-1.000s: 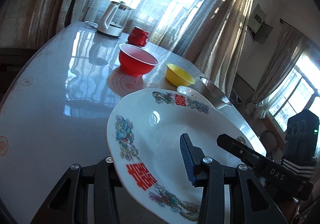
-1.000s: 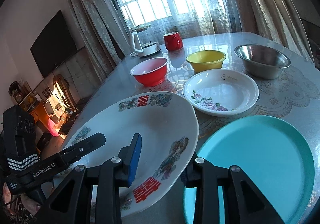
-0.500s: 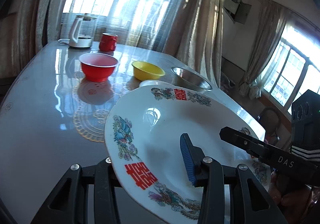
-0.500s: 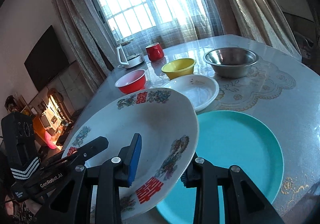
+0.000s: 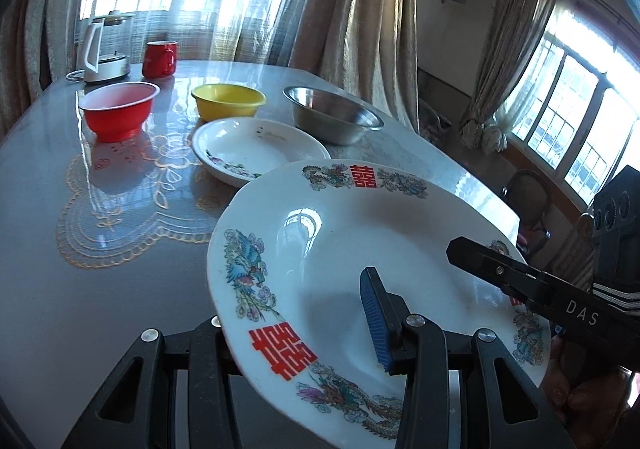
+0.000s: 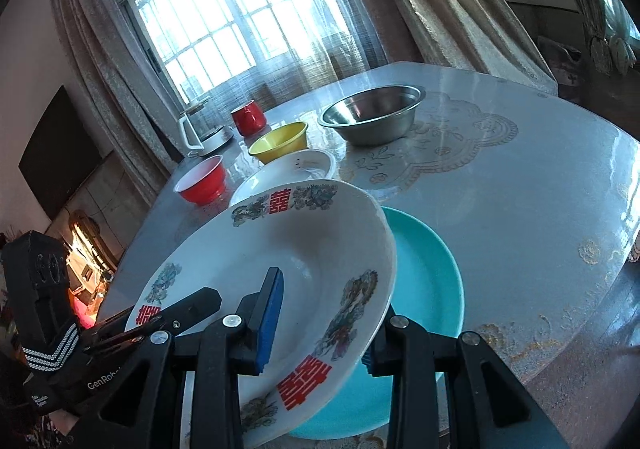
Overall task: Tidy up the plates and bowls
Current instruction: 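Lift the white plate and lower it onto the teal plate with both grippers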
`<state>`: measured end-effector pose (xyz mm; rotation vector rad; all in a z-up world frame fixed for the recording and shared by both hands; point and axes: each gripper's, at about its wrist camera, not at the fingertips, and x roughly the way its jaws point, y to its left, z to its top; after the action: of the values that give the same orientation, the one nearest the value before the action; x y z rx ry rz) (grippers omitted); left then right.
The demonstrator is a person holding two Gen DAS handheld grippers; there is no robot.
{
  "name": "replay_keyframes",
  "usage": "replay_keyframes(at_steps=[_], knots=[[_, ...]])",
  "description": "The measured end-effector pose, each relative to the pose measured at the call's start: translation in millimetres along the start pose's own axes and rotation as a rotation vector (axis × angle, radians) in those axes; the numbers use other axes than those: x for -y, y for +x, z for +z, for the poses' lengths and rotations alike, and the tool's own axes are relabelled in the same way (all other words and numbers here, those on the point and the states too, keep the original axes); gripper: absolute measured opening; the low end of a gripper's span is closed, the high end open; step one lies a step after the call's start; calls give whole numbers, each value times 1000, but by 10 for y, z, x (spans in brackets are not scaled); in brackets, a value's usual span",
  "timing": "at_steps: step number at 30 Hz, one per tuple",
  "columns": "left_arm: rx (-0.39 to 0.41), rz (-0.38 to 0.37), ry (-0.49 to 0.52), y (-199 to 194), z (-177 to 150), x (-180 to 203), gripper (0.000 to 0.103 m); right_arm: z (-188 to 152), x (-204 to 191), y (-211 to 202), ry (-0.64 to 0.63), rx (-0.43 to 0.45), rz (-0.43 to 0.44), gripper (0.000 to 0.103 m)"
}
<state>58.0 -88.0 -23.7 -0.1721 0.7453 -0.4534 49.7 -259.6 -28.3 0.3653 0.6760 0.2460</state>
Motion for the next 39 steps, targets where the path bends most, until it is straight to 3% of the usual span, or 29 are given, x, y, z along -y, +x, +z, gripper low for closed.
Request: replay_keyframes(at_steps=[12,22,28,39], knots=[[-97,54,8,341,9,156,44,-55,358,127,88,-25,-36,34],[-78,88,66,320,-21,195,44,-63,442,170,115,-36,-37,34],[-106,97,53,311,-46,141,44,-62,471,164,129,-47,-50,34],[-125,121,77,203,-101,141,34,-58,539,58,125,-49,-103,35]])
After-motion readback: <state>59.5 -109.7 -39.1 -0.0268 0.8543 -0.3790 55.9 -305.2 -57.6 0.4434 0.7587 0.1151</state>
